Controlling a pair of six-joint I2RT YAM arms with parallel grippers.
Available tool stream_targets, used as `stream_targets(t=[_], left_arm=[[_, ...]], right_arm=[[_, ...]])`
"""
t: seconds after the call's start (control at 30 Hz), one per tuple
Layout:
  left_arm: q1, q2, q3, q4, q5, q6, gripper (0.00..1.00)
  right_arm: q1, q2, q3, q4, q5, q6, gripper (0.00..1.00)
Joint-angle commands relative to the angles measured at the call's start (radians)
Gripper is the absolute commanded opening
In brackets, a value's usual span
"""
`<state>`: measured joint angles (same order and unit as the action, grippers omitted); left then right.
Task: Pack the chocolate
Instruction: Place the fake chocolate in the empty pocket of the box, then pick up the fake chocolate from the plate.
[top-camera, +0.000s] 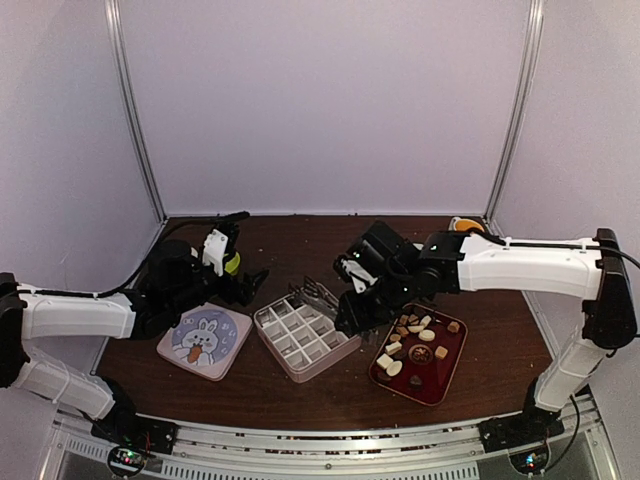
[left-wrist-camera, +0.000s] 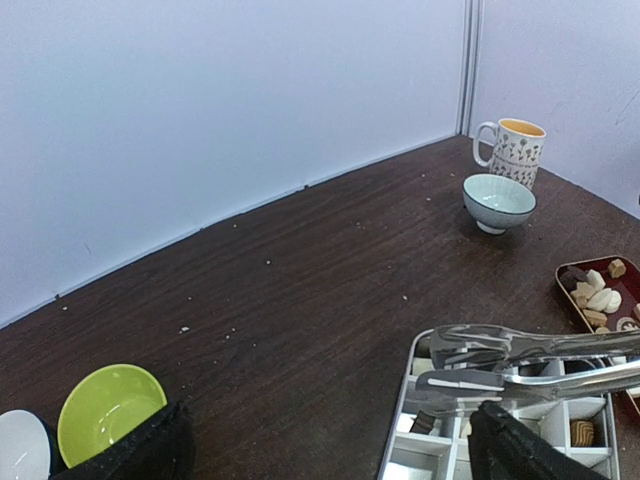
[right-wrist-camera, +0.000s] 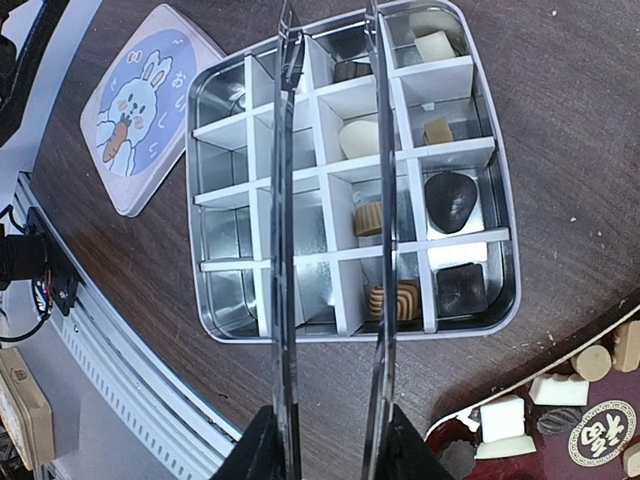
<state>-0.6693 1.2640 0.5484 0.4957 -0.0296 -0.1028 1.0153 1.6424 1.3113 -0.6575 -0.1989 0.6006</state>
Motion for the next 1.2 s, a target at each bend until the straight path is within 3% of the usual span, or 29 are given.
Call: stream_targets(t=[0.0, 0.3, 0.67, 1.03, 1.17], left_arm=[[-0.004, 0.0, 0.028, 0.012, 0.005, 0.008, 0.98], [-0.004, -0.003, 0.027, 0.01, 0.004, 0.01, 0.98], [-0.004, 0.005, 0.031, 0.006, 0.004, 0.016, 0.98], [-0.004, 0.003, 0.03, 0.007, 0.008, 0.014, 0.98], [-0.004, 0.005, 0.031, 0.007, 0.01, 0.014, 0.98]], right_arm=[[0.003, -0.03, 0.037, -0.034, 0.044, -0.01, 0.3], [0.003, -0.209, -0.014, -0.166, 0.111, 0.001, 0.3], [0.003, -0.496, -0.204, -0.422, 0.178, 0.073, 0.3], [0.001, -0.693, -0.366, -0.587, 0.131, 0.179, 0.3], [-0.004, -0.737, -0.421, -0.573, 0.118, 0.202, 0.32]])
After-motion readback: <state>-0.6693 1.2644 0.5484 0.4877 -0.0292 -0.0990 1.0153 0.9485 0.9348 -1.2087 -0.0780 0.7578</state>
